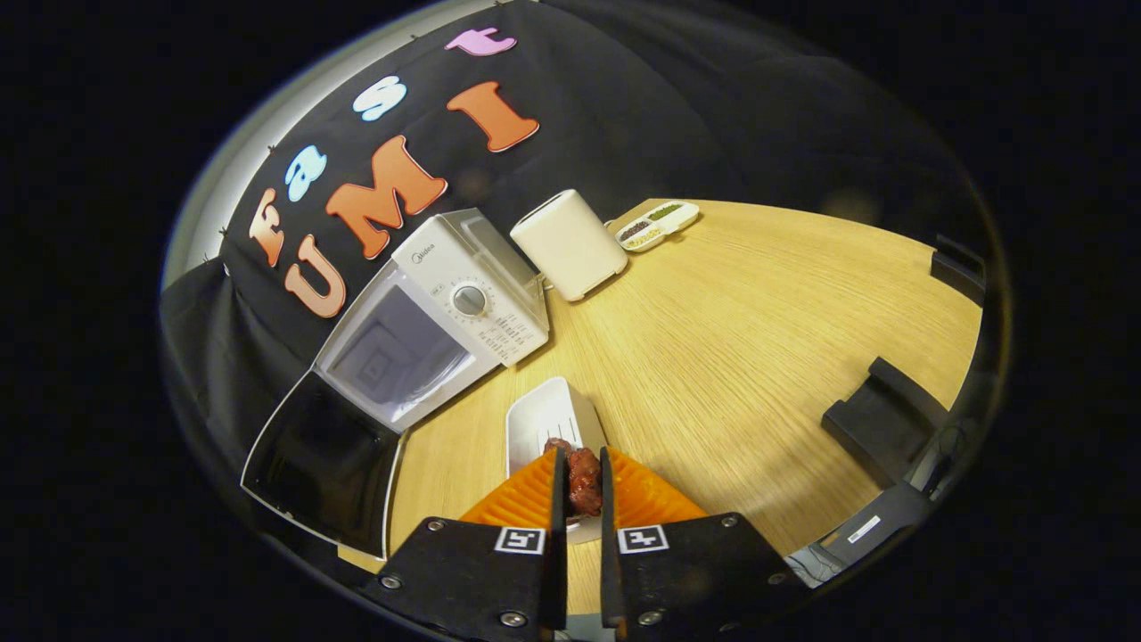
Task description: Open the microwave, put the food inside, and close the microwave door.
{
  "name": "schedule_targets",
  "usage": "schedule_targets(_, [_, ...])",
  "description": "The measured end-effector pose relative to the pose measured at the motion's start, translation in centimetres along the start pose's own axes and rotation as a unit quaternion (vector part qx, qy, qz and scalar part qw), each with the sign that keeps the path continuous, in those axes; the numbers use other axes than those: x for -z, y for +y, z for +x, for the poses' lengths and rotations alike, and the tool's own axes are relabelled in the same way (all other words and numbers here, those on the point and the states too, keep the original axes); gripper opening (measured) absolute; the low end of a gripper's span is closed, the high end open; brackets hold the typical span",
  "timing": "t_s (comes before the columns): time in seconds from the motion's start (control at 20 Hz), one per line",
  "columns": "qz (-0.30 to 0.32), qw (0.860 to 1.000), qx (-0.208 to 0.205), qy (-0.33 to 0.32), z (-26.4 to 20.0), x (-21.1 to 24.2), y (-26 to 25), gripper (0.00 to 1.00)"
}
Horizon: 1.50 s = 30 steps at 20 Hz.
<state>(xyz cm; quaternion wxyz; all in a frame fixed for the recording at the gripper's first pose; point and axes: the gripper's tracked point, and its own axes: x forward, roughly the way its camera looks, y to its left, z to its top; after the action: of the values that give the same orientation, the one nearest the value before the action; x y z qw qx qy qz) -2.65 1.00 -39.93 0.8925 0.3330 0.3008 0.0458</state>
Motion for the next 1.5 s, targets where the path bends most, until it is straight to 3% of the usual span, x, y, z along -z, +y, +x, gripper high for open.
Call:
schedule_targets(0.15, [-0.022, 0.999, 0.024, -0.011, -0.4, -1.1, 0.2, 0.07])
schedule_targets(0.45, [-0.125, 0.99, 0.052, -0.033, -2.7, -3.7, 4.5, 0.07])
schedule_targets(0.8, [-0.154, 0.987, -0.003, -0.049, -1.4, -4.2, 15.2, 0.07])
schedule_targets(1.0, [-0.136, 0.989, -0.045, -0.041, 1.8, -2.4, 21.2, 0.07])
schedule_targets(1.25, [-0.068, 0.993, -0.097, -0.025, 6.9, 0.3, 27.7, 0.07])
schedule_targets(1.5, [0.03, 0.993, -0.11, -0.036, 11.5, 0.2, 30.6, 0.07])
